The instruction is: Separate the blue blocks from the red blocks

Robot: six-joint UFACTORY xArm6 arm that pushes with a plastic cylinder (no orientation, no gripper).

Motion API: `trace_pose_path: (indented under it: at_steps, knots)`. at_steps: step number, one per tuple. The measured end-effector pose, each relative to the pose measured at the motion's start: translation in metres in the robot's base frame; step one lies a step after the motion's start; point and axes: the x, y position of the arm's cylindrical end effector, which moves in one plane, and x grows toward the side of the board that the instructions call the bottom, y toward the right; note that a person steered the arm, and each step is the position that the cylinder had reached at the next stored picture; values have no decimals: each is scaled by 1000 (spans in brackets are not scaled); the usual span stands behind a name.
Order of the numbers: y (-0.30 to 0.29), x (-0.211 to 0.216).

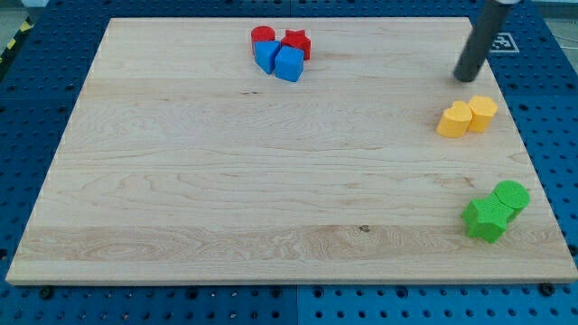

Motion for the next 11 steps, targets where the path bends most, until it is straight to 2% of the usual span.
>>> trace_pose_path:
  at_steps: [3, 5, 7, 9, 11]
  knots:
    - [-174, -13]
    - [-203, -13]
    - [-262, -23]
    - [-313, -51]
    - [-319, -93]
